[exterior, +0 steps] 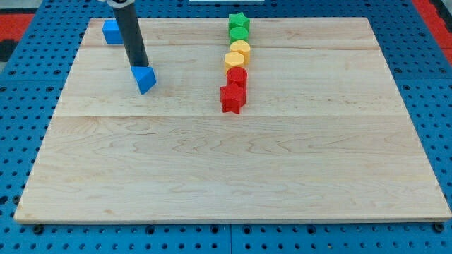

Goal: Push the blue triangle closer to the red star

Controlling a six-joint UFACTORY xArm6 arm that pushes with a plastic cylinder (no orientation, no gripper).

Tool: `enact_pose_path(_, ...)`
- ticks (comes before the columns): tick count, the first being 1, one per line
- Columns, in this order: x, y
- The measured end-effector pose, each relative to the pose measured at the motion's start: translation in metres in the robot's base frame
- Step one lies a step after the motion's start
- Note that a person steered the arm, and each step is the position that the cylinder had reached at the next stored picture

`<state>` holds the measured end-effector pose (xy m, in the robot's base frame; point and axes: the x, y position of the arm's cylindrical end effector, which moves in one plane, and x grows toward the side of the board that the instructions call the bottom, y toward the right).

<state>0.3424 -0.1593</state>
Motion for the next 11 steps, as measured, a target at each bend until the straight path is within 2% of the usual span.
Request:
enact_pose_path(1, 0.052, -0.002)
enact_pose_path(2, 0.076, 0.013)
enact_pose_path(4, 0.090, 0.095)
enact_pose_path(5, 0.108, 0.115)
enact_pose_path(7, 0.128, 0.126)
enact_pose_path(9, 0.191, 0.120)
enact_pose_path(10, 0.196, 0.132)
enact_pose_path(11, 0.182, 0.132)
